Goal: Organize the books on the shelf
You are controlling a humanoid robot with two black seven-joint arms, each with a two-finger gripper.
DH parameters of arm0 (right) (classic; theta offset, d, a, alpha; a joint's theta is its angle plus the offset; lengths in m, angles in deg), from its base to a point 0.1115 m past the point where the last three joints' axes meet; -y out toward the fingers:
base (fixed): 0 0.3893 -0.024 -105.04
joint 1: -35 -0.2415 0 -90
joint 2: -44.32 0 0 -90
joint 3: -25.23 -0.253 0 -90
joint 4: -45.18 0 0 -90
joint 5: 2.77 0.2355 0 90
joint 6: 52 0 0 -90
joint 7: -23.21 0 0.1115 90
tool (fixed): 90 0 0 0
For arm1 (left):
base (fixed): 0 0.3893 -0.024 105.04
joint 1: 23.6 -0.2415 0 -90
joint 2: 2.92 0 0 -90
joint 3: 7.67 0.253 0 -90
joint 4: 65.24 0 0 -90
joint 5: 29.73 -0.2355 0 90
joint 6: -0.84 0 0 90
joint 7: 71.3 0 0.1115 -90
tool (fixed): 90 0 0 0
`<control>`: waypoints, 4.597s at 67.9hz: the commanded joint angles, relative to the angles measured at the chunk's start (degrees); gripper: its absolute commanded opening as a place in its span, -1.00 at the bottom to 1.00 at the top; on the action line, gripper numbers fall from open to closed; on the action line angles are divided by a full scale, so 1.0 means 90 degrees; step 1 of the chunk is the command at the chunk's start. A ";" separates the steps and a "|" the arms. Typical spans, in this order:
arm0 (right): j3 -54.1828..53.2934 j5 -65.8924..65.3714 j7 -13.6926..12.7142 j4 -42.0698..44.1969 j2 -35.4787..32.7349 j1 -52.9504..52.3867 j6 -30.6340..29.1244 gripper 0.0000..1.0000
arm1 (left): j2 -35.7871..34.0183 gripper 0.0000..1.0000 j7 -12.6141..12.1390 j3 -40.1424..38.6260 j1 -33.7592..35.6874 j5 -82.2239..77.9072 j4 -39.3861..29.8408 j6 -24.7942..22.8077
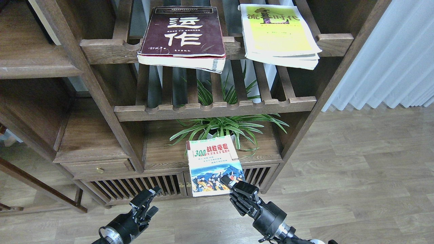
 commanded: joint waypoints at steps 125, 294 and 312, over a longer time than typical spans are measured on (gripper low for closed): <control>0.0059 -0.0171 0.0001 -0.0450 0.0000 0.0086 0.0002 -0.91 | 0.1329 -0.23 0.0026 0.0116 0.0906 -0.0382 0.0561 -0.0001; 0.0771 -0.0366 0.0001 0.1201 0.0000 -0.1086 0.0002 0.99 | -0.8593 -0.99 -0.0667 -0.3214 0.0534 -0.0704 -0.2252 -0.0001; 0.0762 -0.0356 0.0001 0.1201 0.0000 -0.1095 0.0002 0.99 | -0.8593 -0.99 -0.0677 -0.2521 0.1764 -0.0724 -0.1890 -0.0001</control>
